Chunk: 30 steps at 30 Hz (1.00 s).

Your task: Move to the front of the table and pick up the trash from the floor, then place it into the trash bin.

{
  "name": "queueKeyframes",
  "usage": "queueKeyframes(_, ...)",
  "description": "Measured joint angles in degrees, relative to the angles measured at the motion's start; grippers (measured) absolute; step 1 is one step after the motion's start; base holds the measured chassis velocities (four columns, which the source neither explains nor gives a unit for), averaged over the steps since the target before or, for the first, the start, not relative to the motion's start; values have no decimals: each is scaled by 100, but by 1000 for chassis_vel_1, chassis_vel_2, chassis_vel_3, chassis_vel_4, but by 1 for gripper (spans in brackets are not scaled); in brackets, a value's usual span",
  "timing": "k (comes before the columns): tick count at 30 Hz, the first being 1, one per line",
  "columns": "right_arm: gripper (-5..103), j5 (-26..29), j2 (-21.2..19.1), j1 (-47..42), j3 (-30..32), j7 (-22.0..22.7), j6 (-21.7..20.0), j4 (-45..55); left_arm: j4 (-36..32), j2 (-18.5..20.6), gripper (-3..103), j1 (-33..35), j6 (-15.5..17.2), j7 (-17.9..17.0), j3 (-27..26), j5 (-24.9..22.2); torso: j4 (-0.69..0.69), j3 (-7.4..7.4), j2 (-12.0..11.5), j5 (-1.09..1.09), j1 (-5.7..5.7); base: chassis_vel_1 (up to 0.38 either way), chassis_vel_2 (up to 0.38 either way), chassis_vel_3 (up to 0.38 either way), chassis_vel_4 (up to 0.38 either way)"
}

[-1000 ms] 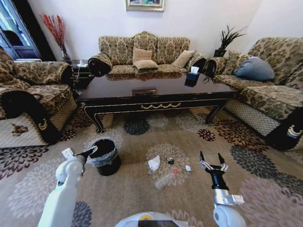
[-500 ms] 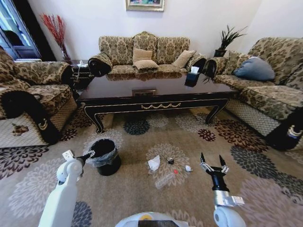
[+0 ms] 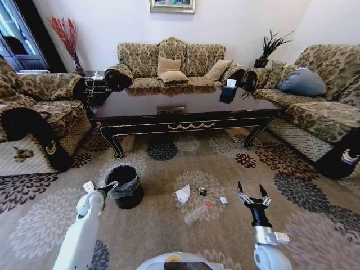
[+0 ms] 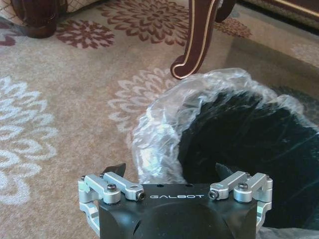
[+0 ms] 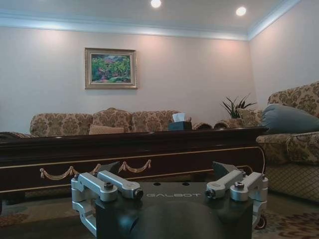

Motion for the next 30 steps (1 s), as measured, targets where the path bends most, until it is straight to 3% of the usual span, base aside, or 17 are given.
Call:
queueKeyframes(5, 100, -19, -3, 56, -86, -6, 1, -52, 129, 69, 103, 28, -158, 235, 26, 241, 0, 0, 0, 0, 0, 0, 0, 0, 0)
queueKeyframes(9, 100, -13, -32, 69, -99, -9, 0, -61, 147, 93, 93, 52, -209, 294, 43, 328, 0, 0, 0, 0, 0, 0, 0, 0, 0)
queueKeyframes(11, 100, -10, -36, 69, -99, -9, -1, -61, 147, 99, 93, 60, -210, 294, 42, 331, 0, 0, 0, 0, 0, 0, 0, 0, 0)
queueKeyframes(14, 100, -5, -38, 62, -100, -9, -2, -55, 153, 124, 77, 94, -224, 300, 40, 349, -1, 0, 0, 1, 0, 0, 0, 0, 0)
queueKeyframes(17, 100, -5, -34, 47, -104, -10, -2, -41, 171, 125, 72, 121, -236, 299, 42, 371, -1, 0, 0, 2, 0, 0, 0, 0, 0)
queueKeyframes(21, 100, -7, -30, 13, -105, -13, -3, -1, 205, 124, 50, 146, -254, 299, 38, 417, 0, -1, 0, 4, -1, 0, 0, 0, 0)
queueKeyframes(23, 100, -6, -31, 5, -103, -14, -3, 8, 214, 124, 50, 148, -260, 300, 36, 425, 0, -1, 1, 4, -1, 0, 0, 0, 0)
queueKeyframes(26, 100, -5, -27, -26, -94, -14, -4, 17, 236, 122, 34, 167, -295, 300, 7, 479, 0, -1, 1, 3, -1, 0, 0, 0, 0)
queueKeyframes(30, 100, 10, -20, -34, -120, 115, -21, 13, 206, 124, 23, 235, -312, 299, -30, 528, 0, -1, 1, 2, -1, 0, 0, 0, 0)
